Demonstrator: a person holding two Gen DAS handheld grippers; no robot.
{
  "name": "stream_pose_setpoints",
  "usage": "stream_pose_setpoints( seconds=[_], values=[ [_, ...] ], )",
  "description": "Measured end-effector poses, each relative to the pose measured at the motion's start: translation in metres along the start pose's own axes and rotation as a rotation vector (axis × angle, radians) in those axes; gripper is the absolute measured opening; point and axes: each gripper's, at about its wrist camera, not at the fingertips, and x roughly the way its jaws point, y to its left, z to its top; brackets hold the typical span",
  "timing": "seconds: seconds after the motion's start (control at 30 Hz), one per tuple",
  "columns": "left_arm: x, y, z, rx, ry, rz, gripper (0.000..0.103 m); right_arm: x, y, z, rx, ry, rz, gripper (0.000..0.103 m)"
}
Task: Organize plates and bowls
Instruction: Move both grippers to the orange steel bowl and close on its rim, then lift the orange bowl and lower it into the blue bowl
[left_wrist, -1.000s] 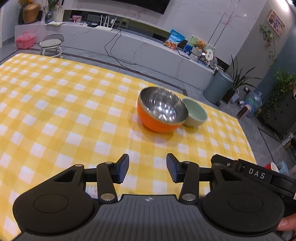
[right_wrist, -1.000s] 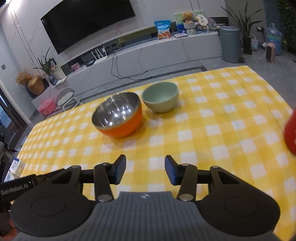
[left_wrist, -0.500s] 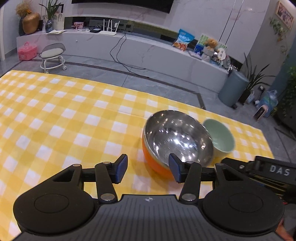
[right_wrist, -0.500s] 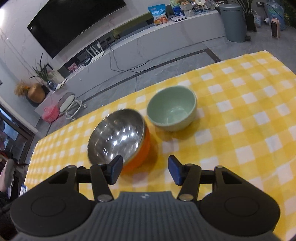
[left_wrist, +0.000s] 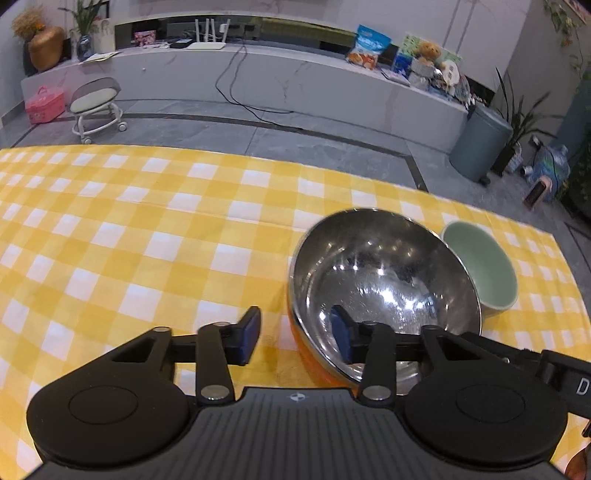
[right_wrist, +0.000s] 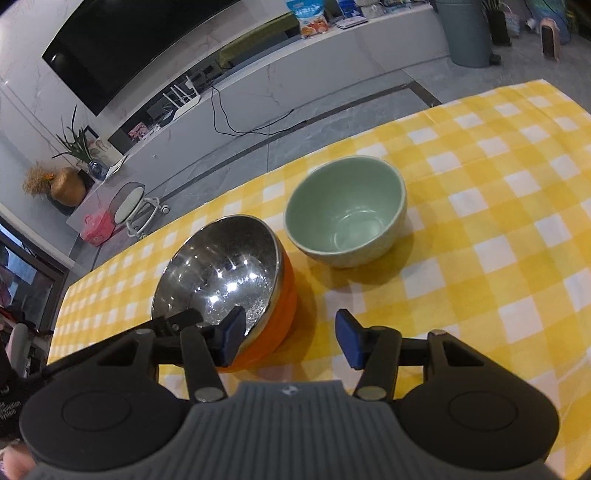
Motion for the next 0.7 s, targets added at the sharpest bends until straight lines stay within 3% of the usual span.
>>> stream_pose_setpoints(
  seconds=[0.13,0.27,0.5,0.7],
  values=[
    [-0.001,-0.006,-0.003,0.018,0.005,-0.002,0.024,0.002,-0.002,0.001,0.010,0.005,0.003,0.051],
    [-0.007,-0.014,-0.007,0.041,0.004,0.019,0.024,0.003,-0.001,-0.001,-0.003,0.003,0.003,0.045],
    [-0.018,-0.018,-0.011,0.064,0.008,0.034,0.017,0.008,-0.003,-0.005,-0.003,0.023,0.017,0.011],
    [-0.023,-0.015,-0.014,0.046,0.036,0.040,0.014,0.004,-0.004,-0.007,0.003,0.042,0.011,0.008]
  ],
)
